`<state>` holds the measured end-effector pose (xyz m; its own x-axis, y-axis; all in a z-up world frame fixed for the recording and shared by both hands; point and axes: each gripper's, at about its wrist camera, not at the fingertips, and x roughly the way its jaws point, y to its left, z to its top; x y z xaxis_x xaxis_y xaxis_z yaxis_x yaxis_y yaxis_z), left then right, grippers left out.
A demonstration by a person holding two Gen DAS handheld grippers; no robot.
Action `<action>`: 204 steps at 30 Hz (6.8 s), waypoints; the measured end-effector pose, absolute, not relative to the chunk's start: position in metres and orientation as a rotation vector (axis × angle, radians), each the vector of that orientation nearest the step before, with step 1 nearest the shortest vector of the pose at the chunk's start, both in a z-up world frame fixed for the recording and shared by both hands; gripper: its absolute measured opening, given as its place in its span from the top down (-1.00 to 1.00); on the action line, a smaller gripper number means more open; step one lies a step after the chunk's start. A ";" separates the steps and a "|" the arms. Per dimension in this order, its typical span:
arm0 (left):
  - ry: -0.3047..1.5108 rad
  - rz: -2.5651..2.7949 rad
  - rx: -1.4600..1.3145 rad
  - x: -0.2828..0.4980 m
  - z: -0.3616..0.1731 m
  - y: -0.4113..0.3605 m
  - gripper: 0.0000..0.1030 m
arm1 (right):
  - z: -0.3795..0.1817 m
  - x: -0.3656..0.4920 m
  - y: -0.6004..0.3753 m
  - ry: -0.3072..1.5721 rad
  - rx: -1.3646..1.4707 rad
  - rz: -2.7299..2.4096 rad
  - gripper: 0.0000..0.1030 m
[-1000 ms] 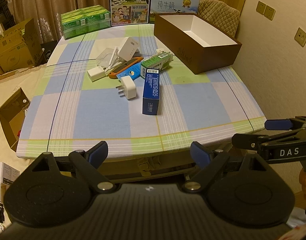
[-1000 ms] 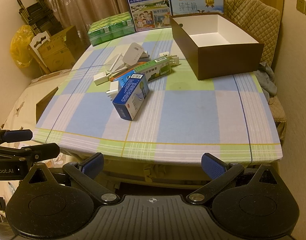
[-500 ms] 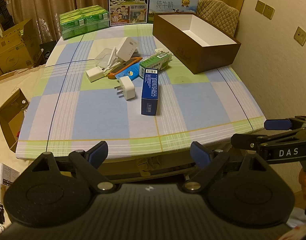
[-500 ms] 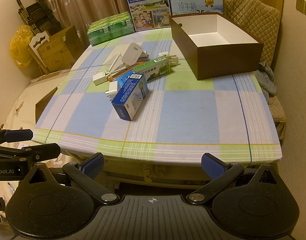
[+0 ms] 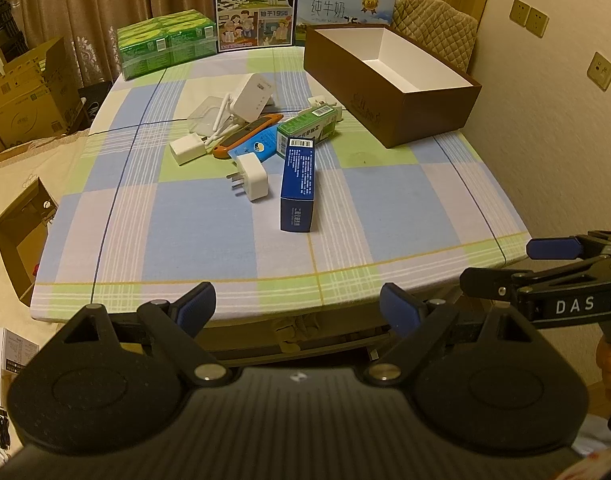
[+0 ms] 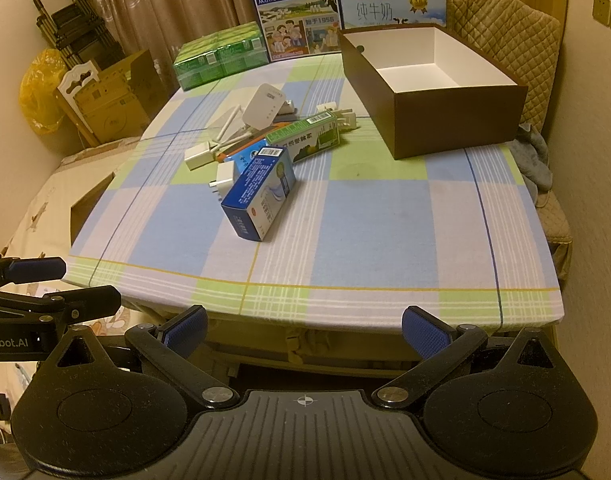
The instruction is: Organize rigid objects
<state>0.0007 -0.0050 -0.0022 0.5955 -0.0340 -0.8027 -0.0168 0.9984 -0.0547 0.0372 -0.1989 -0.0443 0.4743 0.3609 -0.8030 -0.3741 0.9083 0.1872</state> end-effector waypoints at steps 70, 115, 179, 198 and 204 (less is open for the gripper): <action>1.047 0.134 -0.085 0.085 -0.053 0.053 -0.69 | -0.079 0.137 -0.136 1.012 -0.010 0.521 -0.86; 0.950 -0.340 0.173 0.231 -0.136 0.094 -0.65 | -0.153 0.237 -0.111 1.108 -0.048 0.119 0.31; 0.756 -0.251 0.101 0.339 -0.031 -0.083 -0.14 | -0.007 0.366 -0.232 0.841 -0.165 0.555 0.31; 0.860 -0.236 0.084 0.464 -0.065 -0.156 -0.14 | -0.046 0.509 -0.288 0.883 -0.269 0.571 0.31; 0.927 -0.229 0.085 0.485 -0.094 -0.165 -0.14 | -0.079 0.533 -0.292 0.948 -0.279 0.600 0.31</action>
<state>0.4848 -0.1652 -0.0935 0.5781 -0.1592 -0.8003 0.2324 0.9723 -0.0255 0.5331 -0.2920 -0.0792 0.4381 0.3566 -0.8252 -0.5932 0.8044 0.0327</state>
